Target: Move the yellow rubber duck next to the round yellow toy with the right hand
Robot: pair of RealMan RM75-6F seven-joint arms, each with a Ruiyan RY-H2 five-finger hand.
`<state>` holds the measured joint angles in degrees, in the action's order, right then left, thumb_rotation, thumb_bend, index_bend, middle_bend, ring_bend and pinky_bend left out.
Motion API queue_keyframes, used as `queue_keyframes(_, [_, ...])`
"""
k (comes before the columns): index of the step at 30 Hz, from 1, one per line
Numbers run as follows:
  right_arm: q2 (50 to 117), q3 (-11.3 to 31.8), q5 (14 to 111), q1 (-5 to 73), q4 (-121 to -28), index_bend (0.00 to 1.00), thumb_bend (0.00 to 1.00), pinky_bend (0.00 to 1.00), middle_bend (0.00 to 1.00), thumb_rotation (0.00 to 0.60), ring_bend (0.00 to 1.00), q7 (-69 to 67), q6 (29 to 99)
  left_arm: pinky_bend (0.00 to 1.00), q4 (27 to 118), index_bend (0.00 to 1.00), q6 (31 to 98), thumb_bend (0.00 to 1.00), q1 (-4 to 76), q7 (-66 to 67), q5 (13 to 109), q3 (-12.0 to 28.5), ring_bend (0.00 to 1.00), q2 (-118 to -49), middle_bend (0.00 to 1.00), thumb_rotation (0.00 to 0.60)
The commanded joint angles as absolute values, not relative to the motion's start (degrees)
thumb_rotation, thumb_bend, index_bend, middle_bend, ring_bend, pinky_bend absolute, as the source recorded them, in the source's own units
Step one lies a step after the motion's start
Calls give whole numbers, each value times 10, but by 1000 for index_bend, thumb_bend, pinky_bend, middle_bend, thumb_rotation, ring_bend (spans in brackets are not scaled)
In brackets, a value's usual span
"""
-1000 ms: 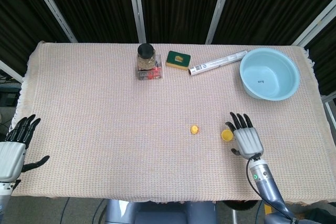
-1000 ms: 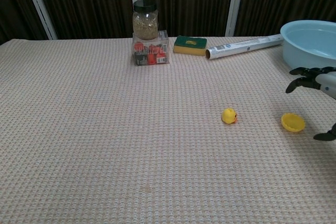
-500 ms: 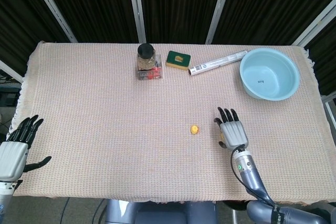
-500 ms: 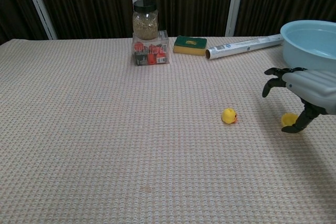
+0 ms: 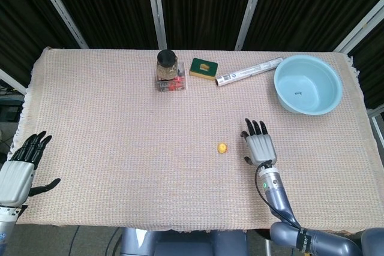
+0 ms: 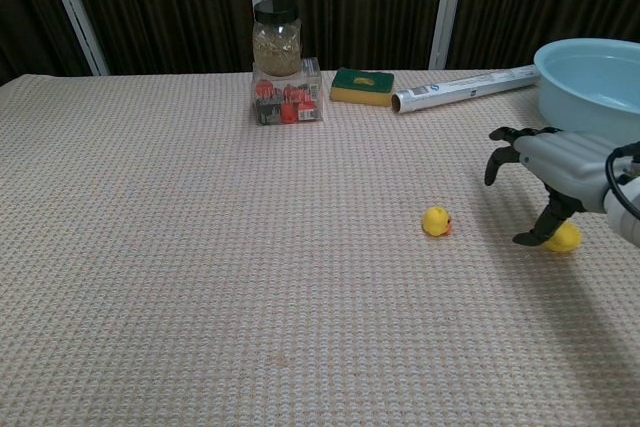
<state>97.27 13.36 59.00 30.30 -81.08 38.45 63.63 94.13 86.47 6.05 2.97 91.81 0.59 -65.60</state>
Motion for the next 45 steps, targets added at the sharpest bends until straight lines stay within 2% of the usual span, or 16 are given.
queue_keyframes(1, [982,133,583,309,-807,314,129,0,0,600,0,393,639,220,941,0,865,0,61,30,918,6,0,-656,0,600])
queue_keyframes(23, [1043,140,545,353,-783,338,132,0,0,600,0,444,652,220,939,0,868,0,61,24,920,6,0,-656,0,600])
queue_keyframes(45, [1066,142,527,376,-759,373,149,0,0,600,0,450,648,220,940,0,865,0,63,21,920,4,0,-655,0,600])
